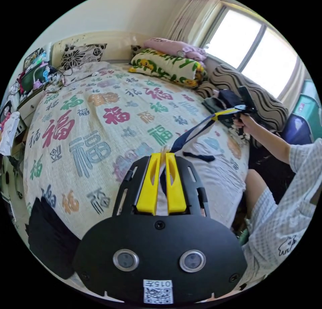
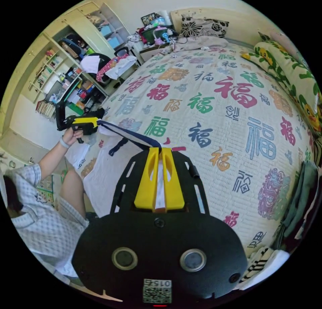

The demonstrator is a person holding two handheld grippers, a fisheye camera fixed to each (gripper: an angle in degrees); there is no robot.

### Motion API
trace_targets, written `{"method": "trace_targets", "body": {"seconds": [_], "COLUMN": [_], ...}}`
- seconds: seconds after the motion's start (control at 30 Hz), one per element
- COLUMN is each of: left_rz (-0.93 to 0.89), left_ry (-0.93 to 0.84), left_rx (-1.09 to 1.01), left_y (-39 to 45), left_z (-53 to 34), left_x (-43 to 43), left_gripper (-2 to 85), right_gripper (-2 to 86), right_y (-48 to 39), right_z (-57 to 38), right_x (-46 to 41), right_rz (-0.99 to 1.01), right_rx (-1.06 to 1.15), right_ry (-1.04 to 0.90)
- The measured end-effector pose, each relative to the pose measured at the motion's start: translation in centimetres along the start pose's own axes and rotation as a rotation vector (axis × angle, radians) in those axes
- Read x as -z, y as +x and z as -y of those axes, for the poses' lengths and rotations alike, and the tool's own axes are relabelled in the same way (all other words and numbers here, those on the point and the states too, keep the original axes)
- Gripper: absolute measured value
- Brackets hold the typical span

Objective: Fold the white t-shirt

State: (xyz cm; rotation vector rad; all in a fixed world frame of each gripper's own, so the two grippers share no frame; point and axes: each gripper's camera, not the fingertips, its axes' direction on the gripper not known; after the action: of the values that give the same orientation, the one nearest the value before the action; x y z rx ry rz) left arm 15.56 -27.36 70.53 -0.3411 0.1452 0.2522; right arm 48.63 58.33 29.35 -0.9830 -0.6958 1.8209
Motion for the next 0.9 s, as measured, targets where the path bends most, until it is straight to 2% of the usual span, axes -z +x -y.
{"method": "trace_targets", "body": {"seconds": [0.17,0.37,0.63,0.73,0.83,0.9], "left_rz": [-0.036,0.001,0.050,0.139,0.112,0.088], "left_ry": [-0.045,-0.221,-0.337,-0.422,-0.400,-0.320], "left_rx": [-0.026,0.015,0.061,0.109,0.136,0.175], "left_y": [8.3,15.1,18.5,18.7,19.1,19.5], "left_z": [-8.0,-15.4,-19.1,-19.4,-19.3,-18.8], "left_x": [2.4,0.3,-1.2,-2.1,-0.8,0.7], "left_gripper": [1.4,1.0,-0.5,-0.7,-0.8,-0.8], "right_gripper": [-0.4,-0.3,1.5,4.1,4.1,3.3], "right_y": [-6.1,-10.0,-9.8,-8.8,-7.7,-7.1], "right_z": [-13.4,-27.0,-36.1,-38.0,-39.8,-40.8], "right_x": [5.0,2.8,1.8,1.6,3.2,4.7], "right_rz": [0.057,-0.018,-0.008,0.028,0.068,0.070], "right_rx": [0.068,0.037,-0.074,-0.137,-0.194,-0.225], "right_ry": [0.015,-0.128,-0.141,-0.174,-0.135,-0.091]}}
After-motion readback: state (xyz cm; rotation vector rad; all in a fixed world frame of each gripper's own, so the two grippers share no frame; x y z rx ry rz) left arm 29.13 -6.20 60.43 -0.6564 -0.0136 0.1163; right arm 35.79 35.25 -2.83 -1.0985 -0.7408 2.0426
